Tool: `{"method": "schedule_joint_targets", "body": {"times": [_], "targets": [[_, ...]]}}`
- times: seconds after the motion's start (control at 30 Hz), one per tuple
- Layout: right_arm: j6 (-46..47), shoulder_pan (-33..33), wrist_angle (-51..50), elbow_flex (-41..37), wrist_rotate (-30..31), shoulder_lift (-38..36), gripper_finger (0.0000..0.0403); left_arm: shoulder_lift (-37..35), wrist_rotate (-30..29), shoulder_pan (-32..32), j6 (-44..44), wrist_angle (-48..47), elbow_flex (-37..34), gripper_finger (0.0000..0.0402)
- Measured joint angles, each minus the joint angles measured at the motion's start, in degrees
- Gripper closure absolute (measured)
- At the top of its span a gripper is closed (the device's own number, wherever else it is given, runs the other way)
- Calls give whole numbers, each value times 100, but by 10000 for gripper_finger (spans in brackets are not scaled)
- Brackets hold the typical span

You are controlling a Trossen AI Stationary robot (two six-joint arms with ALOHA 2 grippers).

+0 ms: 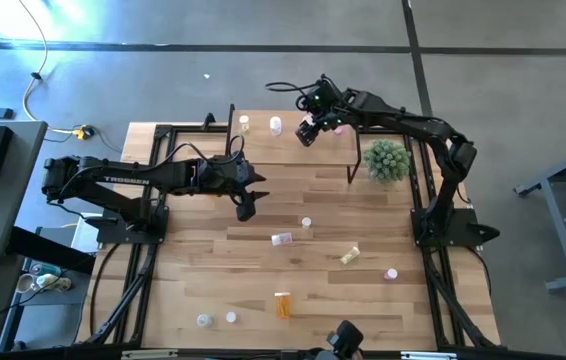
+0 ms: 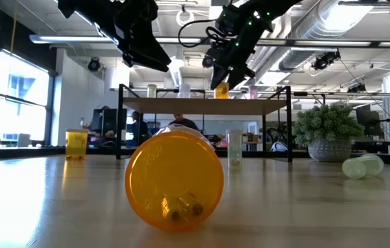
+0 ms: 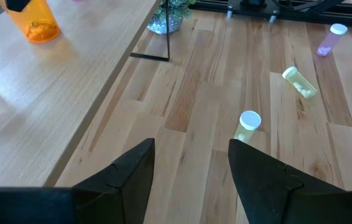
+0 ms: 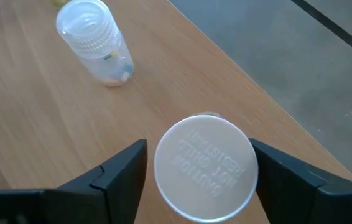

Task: Pick and place medicine bottles onto shelf by color
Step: Put the bottom right orange pill bottle on the shelf, then put the top yellow pill bottle aligned with the other yellow pill bottle on the shelf

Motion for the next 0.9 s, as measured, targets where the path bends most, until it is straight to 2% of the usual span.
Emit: {"method": "schedule_joint_targets", "body": {"times": [0.3, 0.43, 0.9], "targets": [[-355, 0, -462, 558, 0, 0, 141, 0, -19, 0, 20, 42, 0, 206], [-524, 3, -731, 773, 0, -22, 141, -35, -107, 0, 222, 463, 3, 206], [-811, 491, -1128, 836, 2, -679, 142, -752, -39, 2, 496, 516, 551, 206]]}}
